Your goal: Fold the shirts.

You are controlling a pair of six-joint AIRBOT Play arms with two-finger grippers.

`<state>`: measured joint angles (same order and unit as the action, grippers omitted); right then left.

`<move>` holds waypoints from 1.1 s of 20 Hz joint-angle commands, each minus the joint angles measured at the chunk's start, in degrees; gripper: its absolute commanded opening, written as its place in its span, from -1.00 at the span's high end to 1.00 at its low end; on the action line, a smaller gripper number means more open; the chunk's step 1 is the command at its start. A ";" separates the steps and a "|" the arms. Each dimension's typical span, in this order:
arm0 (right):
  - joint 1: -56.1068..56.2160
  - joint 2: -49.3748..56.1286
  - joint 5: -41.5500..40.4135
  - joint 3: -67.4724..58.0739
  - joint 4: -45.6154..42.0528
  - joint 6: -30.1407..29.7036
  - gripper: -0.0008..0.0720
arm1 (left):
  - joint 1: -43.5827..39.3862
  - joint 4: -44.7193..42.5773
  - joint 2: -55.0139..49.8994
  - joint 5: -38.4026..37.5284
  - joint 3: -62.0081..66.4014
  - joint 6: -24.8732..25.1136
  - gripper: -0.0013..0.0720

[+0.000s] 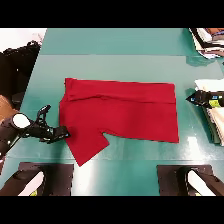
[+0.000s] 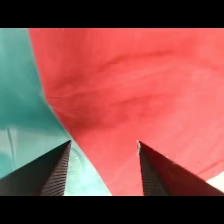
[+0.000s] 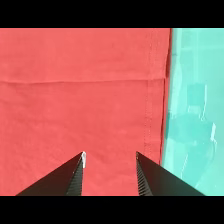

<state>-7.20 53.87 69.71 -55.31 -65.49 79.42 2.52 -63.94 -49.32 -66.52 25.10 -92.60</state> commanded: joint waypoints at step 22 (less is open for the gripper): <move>-6.75 8.70 16.50 14.71 -10.43 -0.22 -0.41 | 0.00 10.32 0.63 -0.15 8.11 7.15 0.89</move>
<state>-11.81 59.72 86.24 -46.11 -78.11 79.15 2.50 -53.69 -48.75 -66.32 31.64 -86.83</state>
